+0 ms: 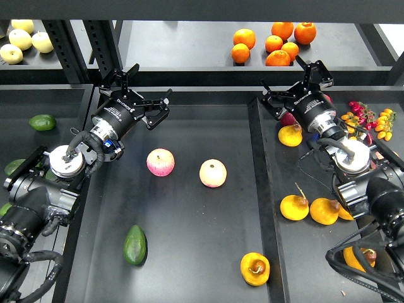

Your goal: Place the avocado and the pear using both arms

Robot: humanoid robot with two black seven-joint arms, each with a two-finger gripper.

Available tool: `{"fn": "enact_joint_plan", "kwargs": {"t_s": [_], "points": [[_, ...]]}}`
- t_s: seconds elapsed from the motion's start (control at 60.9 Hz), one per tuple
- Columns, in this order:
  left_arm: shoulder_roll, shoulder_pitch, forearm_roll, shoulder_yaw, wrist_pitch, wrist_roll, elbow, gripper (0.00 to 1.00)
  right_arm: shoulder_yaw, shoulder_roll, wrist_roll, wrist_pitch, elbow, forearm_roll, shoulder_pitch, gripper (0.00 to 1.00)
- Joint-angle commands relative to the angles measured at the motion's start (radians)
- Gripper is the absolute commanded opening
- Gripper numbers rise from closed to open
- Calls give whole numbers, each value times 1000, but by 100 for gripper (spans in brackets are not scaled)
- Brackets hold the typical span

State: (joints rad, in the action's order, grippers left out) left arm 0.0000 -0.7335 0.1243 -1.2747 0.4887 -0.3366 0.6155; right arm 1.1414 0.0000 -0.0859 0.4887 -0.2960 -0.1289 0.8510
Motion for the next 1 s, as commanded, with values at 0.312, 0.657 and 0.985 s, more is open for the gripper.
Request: {"fn": "enact_joint_plan", "kwargs": {"t_s": [0.312,0.657,0.985], "points": [[0,0,0,-2,0,2,0,99,0,0,0,0,0,0,-1,99],[0,-39,-3,11,0,-94,-17,99,0,0,0,0,2,0,-1,99],[207,-179,-3,379,0,-152,26,99,0,0,-2,0,2,0,-1,99]]}}
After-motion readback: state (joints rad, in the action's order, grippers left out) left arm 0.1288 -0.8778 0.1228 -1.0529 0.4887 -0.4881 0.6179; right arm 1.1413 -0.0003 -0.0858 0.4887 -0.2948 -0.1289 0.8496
